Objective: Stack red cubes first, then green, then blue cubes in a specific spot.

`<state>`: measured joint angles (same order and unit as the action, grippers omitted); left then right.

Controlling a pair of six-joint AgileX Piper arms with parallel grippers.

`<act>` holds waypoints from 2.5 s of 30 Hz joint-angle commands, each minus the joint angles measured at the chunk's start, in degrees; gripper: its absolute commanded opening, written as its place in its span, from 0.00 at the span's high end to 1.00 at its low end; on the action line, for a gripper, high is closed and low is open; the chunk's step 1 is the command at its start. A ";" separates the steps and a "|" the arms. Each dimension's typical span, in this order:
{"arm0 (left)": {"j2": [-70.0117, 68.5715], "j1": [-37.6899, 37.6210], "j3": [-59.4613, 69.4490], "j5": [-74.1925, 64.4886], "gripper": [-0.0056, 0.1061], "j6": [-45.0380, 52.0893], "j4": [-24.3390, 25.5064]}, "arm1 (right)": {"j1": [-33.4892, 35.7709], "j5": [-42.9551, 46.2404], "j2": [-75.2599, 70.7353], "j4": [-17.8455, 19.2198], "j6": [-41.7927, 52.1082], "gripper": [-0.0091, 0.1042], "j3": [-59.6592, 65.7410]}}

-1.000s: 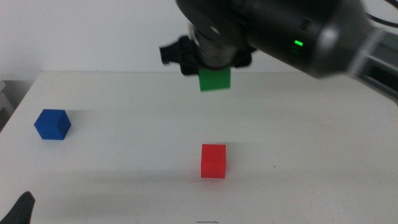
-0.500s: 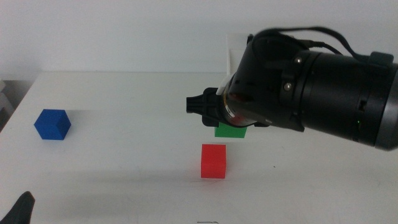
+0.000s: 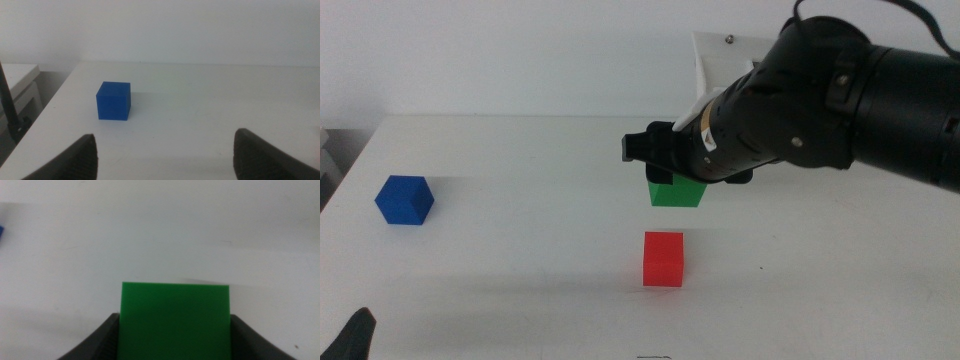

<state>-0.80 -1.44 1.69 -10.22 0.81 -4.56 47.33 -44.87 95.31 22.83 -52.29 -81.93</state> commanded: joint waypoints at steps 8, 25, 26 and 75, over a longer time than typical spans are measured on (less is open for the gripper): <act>-1.10 -0.09 -0.25 4.80 0.12 -0.49 -0.23 | -4.12 6.96 -2.86 -11.18 12.50 0.93 -1.34; -1.10 -0.09 -0.25 4.80 0.12 -0.49 -0.23 | 6.05 -10.06 -2.41 21.26 -15.75 0.93 -1.60; -1.10 -0.09 -0.25 4.80 0.12 -0.49 -0.23 | 6.94 -10.75 -2.41 21.60 -15.75 0.93 -1.60; -1.10 -0.09 -0.25 4.80 0.12 -0.49 -0.23 | 6.53 -8.83 14.43 19.07 -20.46 0.93 -8.29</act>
<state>-0.80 -1.44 1.69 -10.22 0.81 -4.56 54.27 -54.73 112.54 38.81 -72.74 -88.35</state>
